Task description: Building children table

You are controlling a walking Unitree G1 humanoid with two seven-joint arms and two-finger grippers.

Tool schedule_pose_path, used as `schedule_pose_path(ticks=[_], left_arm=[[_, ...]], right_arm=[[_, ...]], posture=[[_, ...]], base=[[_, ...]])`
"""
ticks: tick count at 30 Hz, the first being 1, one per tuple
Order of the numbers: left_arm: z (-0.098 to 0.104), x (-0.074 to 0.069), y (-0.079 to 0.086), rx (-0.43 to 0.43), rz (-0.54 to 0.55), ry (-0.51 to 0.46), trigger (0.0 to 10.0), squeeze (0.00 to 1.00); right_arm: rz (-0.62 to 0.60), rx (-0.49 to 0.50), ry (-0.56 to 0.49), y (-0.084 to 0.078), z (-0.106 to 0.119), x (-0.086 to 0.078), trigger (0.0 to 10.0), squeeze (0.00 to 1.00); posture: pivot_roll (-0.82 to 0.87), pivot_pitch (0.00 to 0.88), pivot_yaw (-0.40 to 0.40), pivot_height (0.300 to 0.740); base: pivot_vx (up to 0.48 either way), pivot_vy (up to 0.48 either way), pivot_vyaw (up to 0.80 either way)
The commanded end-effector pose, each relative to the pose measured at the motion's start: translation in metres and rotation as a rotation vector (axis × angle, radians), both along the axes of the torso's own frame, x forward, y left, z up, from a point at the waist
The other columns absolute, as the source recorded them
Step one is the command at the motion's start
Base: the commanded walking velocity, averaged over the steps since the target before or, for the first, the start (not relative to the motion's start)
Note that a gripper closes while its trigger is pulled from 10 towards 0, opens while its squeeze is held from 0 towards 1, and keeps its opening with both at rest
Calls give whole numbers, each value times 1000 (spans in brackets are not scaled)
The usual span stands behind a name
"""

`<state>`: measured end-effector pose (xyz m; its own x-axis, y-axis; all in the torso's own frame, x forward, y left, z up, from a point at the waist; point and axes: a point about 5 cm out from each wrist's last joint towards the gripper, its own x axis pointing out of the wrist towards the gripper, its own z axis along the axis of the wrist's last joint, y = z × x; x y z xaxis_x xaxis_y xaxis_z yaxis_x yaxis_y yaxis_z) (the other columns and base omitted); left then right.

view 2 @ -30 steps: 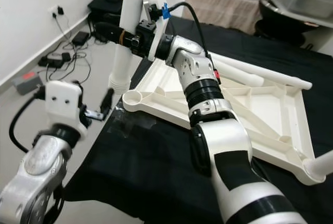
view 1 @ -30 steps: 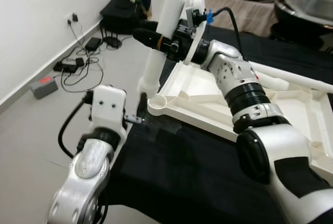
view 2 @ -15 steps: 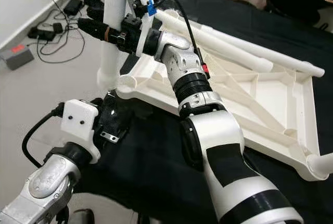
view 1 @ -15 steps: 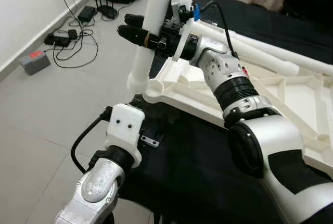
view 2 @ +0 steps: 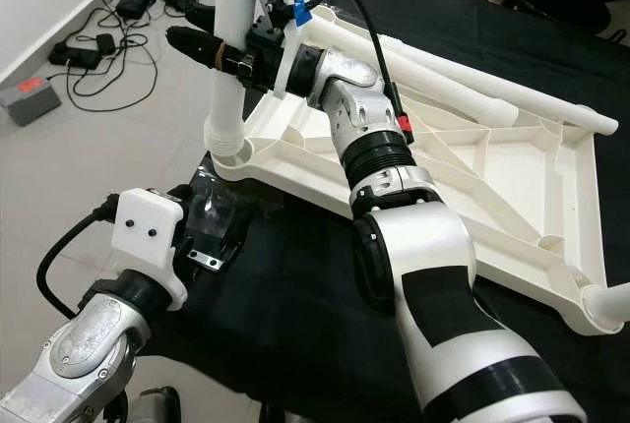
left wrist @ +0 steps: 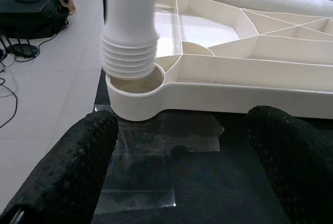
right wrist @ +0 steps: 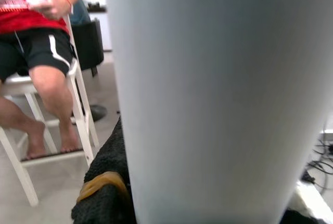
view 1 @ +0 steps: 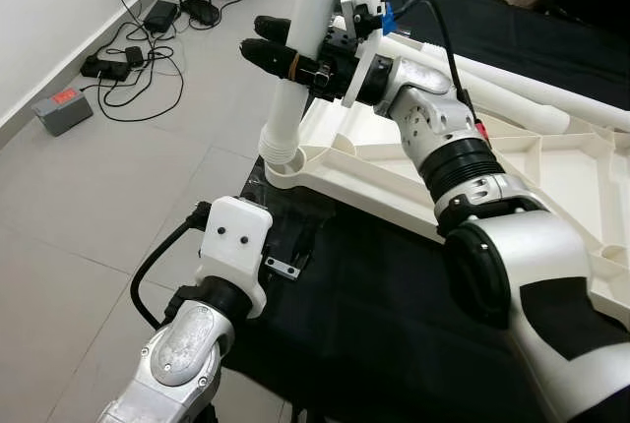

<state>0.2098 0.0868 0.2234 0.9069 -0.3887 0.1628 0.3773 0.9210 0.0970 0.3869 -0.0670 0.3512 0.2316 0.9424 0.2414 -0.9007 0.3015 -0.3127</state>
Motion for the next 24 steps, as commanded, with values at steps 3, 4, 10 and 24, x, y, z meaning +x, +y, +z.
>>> schedule_pose_path(ticks=[3,4,10,24], left_arm=[[-2,-2,0,6,1,15,10000,0],[-2,-2,2,-6,9,16,10000,0],[-1,0,5,-6,18,12,10000,0],[2,3,9,-6,34,2,10000,0]], right_arm=[[23,-65,-20,-4,-5,-1,10000,0],[25,-89,-22,-3,-9,-1,10000,0],[42,-112,-16,-2,-15,-1,10000,0],[149,-128,-33,-1,-16,-7,10000,0]], posture=[[91,317,-154,740],[82,314,-152,740],[88,318,-155,740],[81,320,-151,740]], base=[[0,0,0],[0,0,0],[0,0,0],[0,0,0]])
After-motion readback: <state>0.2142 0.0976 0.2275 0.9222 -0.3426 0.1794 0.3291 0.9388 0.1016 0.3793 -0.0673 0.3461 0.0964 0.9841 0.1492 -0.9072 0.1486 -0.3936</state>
